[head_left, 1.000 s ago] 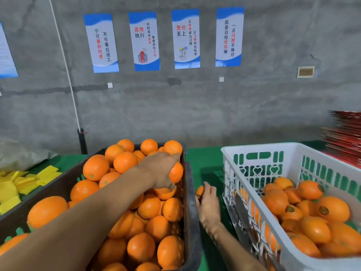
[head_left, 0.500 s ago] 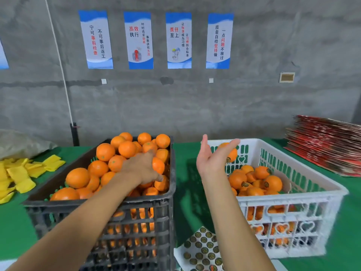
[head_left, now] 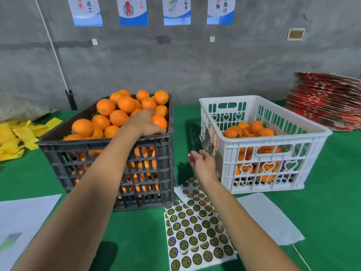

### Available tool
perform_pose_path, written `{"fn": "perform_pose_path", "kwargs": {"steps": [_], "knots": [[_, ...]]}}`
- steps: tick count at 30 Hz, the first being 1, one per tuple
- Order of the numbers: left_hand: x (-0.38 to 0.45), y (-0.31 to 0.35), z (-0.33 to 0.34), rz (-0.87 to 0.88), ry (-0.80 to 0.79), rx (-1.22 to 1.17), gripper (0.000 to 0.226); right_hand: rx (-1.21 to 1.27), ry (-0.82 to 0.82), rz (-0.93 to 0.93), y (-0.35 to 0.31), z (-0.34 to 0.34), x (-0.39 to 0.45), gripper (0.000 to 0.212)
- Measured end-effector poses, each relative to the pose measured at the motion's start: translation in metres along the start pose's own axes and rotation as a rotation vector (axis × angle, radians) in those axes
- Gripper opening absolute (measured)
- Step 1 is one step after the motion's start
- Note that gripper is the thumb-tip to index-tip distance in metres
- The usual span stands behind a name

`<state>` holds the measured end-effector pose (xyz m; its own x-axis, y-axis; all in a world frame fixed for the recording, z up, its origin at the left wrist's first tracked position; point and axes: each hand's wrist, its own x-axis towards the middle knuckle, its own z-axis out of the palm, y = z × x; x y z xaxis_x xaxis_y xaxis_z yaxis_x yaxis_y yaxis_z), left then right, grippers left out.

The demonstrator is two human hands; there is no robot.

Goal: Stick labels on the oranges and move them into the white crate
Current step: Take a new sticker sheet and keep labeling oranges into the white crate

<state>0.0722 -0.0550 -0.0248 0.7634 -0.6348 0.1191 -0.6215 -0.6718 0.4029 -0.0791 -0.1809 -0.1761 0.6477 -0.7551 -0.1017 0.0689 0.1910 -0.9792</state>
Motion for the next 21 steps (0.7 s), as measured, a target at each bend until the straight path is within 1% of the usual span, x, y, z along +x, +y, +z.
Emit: {"fn": "perform_pose_path", "kwargs": {"steps": [2, 4, 5, 8, 10, 13, 15, 19, 21], "knots": [[0.001, -0.002, 0.001, -0.001, 0.007, -0.001, 0.079, -0.158, -0.018, -0.051, 0.023, -0.013, -0.006, 0.053], [0.002, -0.002, 0.002, -0.004, 0.016, -0.006, 0.081, -0.409, -0.057, -0.126, 0.040, -0.022, -0.009, 0.051], [0.002, -0.002, 0.002, -0.004, 0.018, -0.015, 0.080, -0.520, -0.109, -0.147, 0.046, -0.026, -0.010, 0.049], [0.004, -0.003, 0.002, -0.013, 0.022, -0.022, 0.065, -0.788, -0.326, -0.169, 0.061, -0.030, -0.015, 0.040], [0.006, -0.005, 0.003, -0.018, 0.019, -0.018, 0.073, -0.965, -0.381, -0.238, 0.070, -0.035, -0.014, 0.042], [0.007, -0.006, 0.005, -0.015, 0.043, -0.031, 0.090, -1.058, -0.462, -0.277, 0.074, -0.041, -0.011, 0.056], [0.006, -0.005, 0.005, -0.010, 0.057, -0.054, 0.096, -1.087, -0.500, -0.284, 0.075, -0.045, -0.008, 0.059], [0.004, -0.004, 0.004, -0.014, 0.063, -0.065, 0.086, -1.102, -0.490, -0.325, 0.078, -0.048, -0.003, 0.049], [0.003, -0.004, 0.004, -0.014, 0.067, -0.072, 0.087, -1.126, -0.479, -0.333, 0.079, -0.049, -0.003, 0.049]]}}
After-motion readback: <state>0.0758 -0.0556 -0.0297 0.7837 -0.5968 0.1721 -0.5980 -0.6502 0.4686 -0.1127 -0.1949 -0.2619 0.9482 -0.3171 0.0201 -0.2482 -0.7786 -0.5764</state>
